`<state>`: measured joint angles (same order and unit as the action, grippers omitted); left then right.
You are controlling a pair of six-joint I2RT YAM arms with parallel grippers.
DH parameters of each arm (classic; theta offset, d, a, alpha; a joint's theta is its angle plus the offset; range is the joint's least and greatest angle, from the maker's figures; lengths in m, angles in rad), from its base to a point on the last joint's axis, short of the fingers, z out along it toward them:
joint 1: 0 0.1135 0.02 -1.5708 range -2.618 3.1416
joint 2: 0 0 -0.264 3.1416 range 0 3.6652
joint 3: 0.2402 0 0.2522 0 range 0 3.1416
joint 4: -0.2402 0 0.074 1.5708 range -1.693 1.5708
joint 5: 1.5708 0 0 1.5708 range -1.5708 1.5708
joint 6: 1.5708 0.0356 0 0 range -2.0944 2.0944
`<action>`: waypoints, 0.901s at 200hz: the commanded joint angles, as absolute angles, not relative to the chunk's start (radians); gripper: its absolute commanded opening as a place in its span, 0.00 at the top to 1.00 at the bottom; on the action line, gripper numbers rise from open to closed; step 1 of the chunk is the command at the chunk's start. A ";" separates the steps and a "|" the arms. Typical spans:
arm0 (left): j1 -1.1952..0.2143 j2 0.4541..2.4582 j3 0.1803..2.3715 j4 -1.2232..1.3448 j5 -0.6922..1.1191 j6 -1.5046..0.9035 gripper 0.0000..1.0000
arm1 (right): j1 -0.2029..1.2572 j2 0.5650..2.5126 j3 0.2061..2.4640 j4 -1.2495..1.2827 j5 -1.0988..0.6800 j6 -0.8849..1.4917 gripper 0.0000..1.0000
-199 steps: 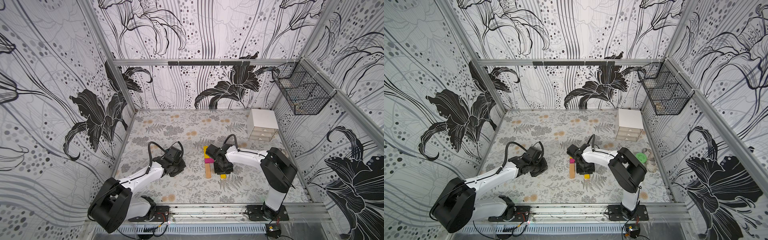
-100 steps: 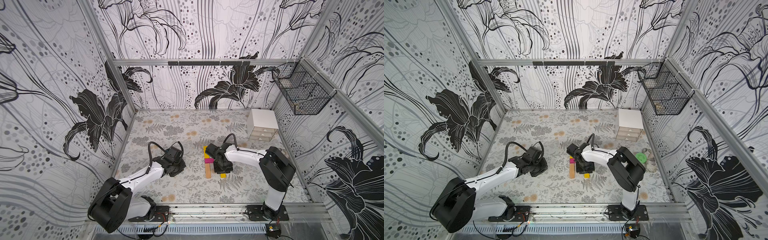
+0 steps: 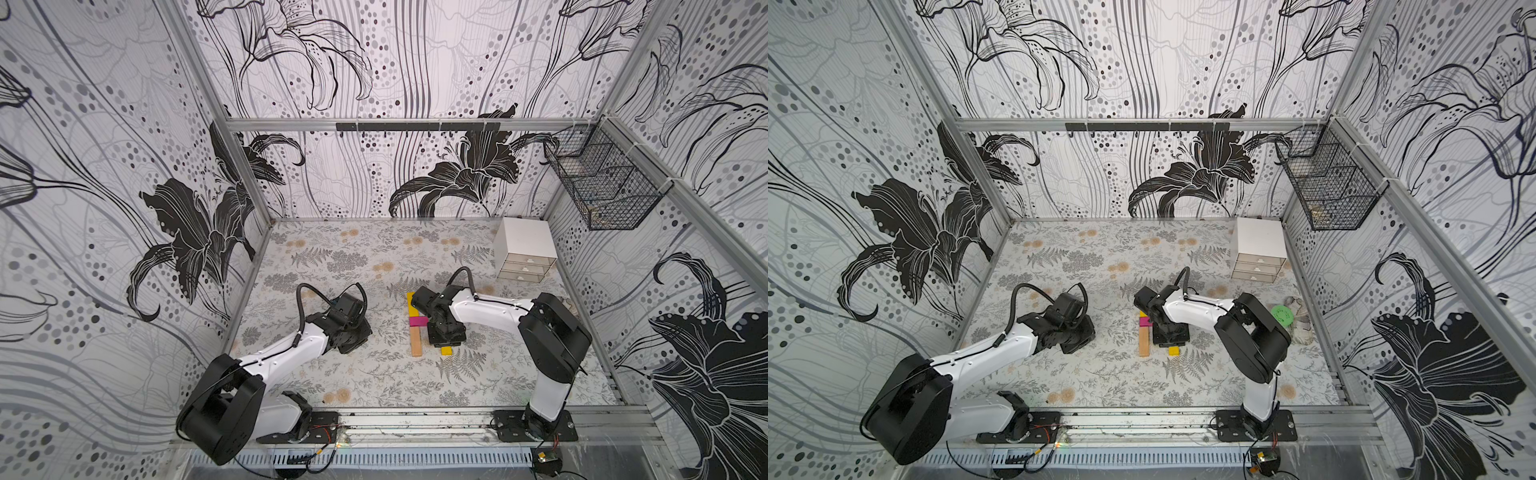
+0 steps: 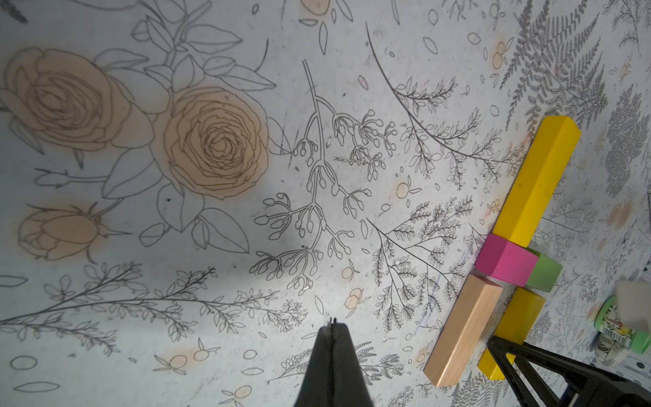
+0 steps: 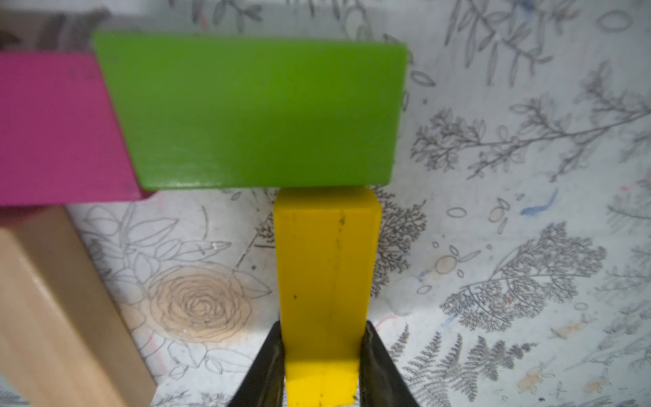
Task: Assemble the letter h with building blocks
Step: Assemble the building block at the center of the board.
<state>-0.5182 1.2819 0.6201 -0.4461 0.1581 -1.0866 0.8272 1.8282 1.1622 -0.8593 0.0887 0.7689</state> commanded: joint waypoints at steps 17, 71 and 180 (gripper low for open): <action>-0.521 1.290 0.647 -0.444 0.141 -1.075 1.00 | 0.815 1.850 1.164 -0.865 0.091 0.766 0.80; -0.522 1.296 0.659 -0.450 0.140 -1.072 1.00 | 0.812 1.859 1.167 -0.864 0.089 0.757 0.80; -0.521 1.302 0.662 -0.453 0.139 -1.071 1.00 | 0.805 1.874 1.168 -0.858 0.097 0.742 0.78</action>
